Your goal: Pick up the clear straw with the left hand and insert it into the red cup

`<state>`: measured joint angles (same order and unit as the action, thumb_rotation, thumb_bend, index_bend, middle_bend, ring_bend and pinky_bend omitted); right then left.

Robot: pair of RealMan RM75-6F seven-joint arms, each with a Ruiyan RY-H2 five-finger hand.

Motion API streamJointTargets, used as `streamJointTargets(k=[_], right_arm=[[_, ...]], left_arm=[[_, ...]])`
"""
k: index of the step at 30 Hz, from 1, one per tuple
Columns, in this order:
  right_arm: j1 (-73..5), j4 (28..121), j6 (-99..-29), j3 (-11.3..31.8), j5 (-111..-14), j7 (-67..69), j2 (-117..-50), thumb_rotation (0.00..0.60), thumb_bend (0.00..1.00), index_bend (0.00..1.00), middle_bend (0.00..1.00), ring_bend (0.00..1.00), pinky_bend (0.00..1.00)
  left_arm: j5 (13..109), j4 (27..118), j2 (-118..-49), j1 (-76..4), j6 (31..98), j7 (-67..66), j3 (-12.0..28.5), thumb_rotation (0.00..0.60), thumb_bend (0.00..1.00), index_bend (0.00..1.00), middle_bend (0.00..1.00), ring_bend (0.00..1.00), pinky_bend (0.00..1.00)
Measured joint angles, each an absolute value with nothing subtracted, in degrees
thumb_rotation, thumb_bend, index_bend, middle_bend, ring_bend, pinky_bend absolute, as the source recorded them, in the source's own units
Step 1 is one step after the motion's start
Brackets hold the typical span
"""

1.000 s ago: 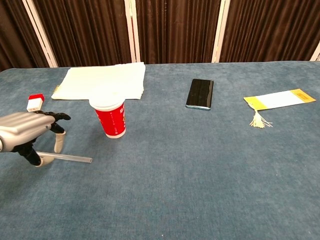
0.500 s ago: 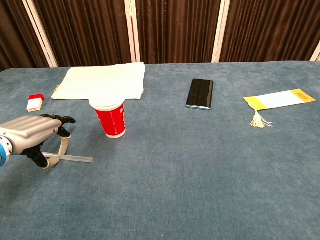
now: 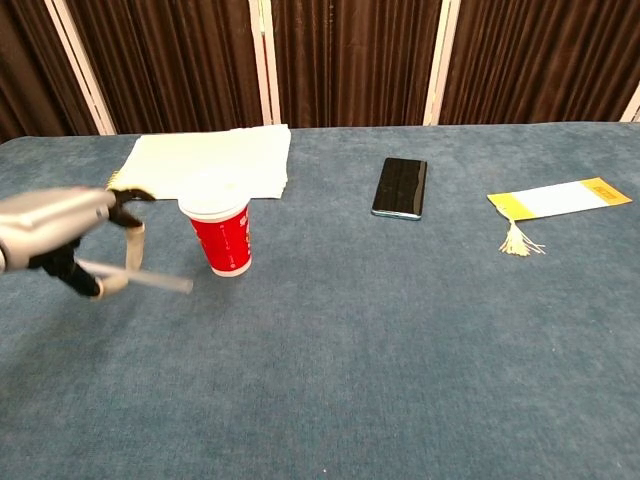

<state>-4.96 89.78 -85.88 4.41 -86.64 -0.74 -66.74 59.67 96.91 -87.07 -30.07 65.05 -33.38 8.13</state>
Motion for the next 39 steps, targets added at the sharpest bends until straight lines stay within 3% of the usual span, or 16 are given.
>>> streamJointTargets(k=[12, 23, 30, 39], right_arm=[[-4.94, 90.11, -85.62, 4.49, -86.15, -0.72, -66.67, 0.6, 0.14, 0.16, 0.0, 0.0, 0.0], [-4.98, 90.4, -85.24, 4.59, -85.7, 0.01, -66.41, 0.6, 0.14, 0.16, 0.0, 0.0, 0.0], [-5.01, 90.64, -84.88, 4.67, -85.29, 0.68, -66.23, 0.6, 0.14, 0.16, 0.0, 0.0, 0.0], [-4.98, 90.78, -84.8, 4.68, -85.18, 0.98, -66.07, 0.6, 0.14, 0.16, 0.0, 0.0, 0.0]], left_arm=[[56.11, 113.67, -80.27, -29.64, 66.4, -14.77, 19.4, 0.6, 0.43, 0.57, 0.0, 0.0, 0.0], [46.26, 114.19, -82.51, -32.63, 61.79, 1.3, 26.91, 0.6, 0.43, 0.57, 0.0, 0.0, 0.0], [43.49, 109.6, -85.27, -35.46, 57.54, 7.46, 28.68, 0.6, 0.43, 0.57, 0.0, 0.0, 0.0], [44.03, 106.8, -86.63, -36.79, 56.93, 9.88, 28.44, 0.6, 0.43, 0.57, 0.0, 0.0, 0.0]])
